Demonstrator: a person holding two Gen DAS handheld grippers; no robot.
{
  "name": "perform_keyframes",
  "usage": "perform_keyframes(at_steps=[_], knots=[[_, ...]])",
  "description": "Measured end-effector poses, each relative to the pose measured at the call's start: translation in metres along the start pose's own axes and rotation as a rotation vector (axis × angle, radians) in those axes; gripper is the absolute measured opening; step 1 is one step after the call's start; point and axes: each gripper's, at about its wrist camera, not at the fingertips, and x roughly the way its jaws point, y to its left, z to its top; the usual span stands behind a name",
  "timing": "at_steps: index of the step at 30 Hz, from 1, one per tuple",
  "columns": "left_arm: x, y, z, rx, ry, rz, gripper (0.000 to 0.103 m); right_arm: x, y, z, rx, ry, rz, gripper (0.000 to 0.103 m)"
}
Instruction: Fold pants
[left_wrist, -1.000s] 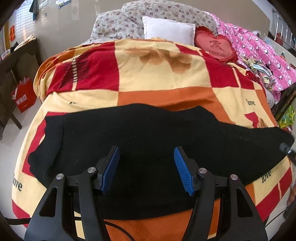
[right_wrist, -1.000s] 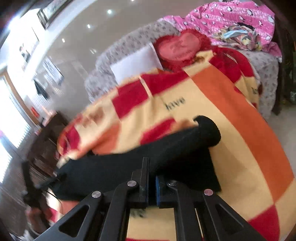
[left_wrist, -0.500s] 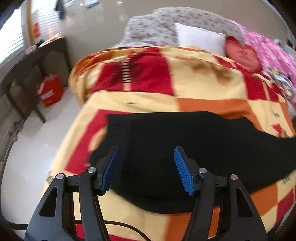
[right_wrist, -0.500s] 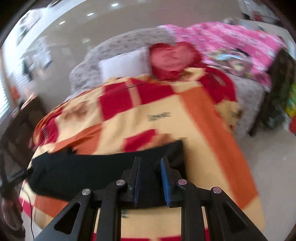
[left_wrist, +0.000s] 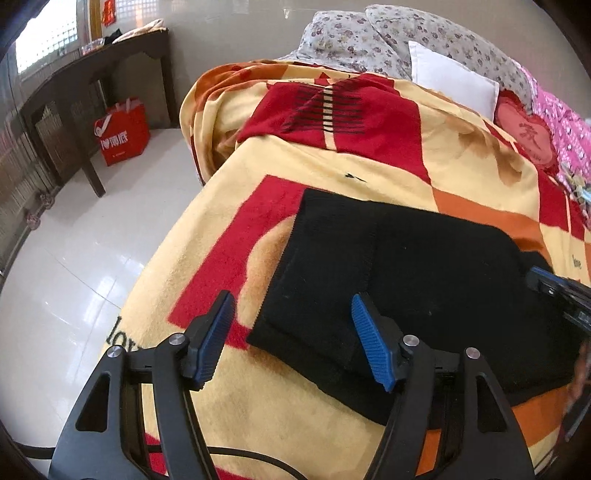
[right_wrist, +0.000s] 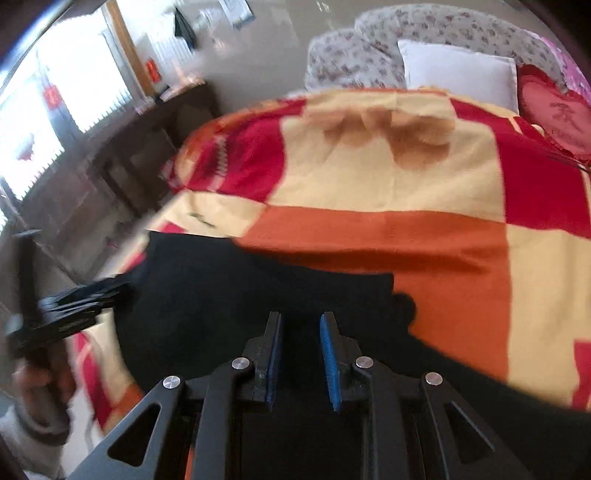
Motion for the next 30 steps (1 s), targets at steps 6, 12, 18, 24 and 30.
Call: perform_keyframes(at_steps=[6,12,18,24,30], knots=[[0.002,0.016,0.007,-0.027,0.003,0.026,0.066,-0.019,0.033,0.003,-0.103,-0.007,0.022,0.022],[0.0,0.022,0.009,-0.045,0.002,0.029,0.066,-0.027,0.114,-0.021,-0.31,-0.009,0.214,0.034],[-0.005,0.023,0.01,-0.031,-0.011,0.043,0.066,0.01,0.163,-0.035,-0.484,0.042,0.178,0.034],[-0.016,0.039,0.013,-0.074,-0.038,0.047,0.066,0.031,0.161,-0.034,-0.502,0.022,0.132,0.021],[-0.033,0.049,0.017,-0.091,-0.077,0.046,0.066,0.018,0.138,-0.013,-0.294,0.033,0.35,0.005]])
